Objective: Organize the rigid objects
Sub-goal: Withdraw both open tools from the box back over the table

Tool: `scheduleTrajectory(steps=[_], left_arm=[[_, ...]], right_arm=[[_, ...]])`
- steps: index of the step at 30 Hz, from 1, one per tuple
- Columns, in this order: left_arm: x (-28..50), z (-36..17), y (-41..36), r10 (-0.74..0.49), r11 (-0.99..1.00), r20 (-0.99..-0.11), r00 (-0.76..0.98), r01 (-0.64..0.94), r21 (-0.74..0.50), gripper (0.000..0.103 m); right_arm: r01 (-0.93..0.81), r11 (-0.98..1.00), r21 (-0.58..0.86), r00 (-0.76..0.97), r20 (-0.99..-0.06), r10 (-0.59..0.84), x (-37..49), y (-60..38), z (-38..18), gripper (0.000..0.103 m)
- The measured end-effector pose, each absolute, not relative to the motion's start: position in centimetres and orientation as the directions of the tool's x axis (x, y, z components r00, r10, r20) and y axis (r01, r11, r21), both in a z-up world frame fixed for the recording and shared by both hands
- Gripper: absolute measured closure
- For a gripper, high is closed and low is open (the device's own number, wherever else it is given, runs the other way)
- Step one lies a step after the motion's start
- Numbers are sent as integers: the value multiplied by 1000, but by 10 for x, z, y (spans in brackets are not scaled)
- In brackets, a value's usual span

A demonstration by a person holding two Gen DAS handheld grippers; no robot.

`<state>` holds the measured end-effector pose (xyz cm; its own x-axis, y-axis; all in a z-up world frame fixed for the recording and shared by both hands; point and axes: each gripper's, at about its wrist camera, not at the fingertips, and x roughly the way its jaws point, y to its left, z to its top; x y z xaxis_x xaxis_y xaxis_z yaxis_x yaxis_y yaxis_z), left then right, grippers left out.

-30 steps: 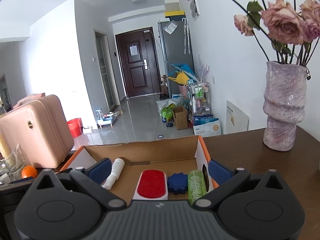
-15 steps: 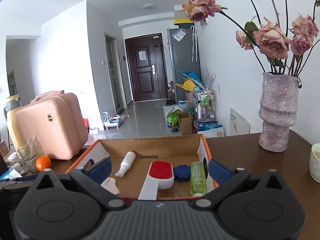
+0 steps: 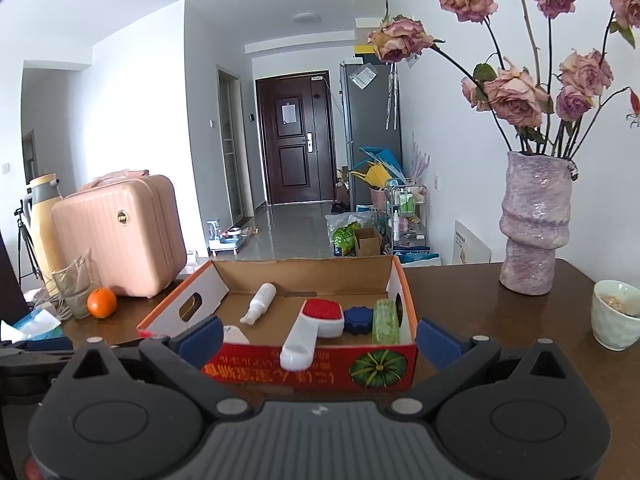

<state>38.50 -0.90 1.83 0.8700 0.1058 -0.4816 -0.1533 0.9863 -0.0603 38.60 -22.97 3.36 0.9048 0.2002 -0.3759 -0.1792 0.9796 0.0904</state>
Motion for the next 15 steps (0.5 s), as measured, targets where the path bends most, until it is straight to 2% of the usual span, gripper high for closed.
scheduleTrajectory(steps=[15], left_arm=[[325,4,-5,68,996,-500,864,-87,-15,0]], right_arm=[[-177,983,37,896,-407,177,322,-236,1,0]])
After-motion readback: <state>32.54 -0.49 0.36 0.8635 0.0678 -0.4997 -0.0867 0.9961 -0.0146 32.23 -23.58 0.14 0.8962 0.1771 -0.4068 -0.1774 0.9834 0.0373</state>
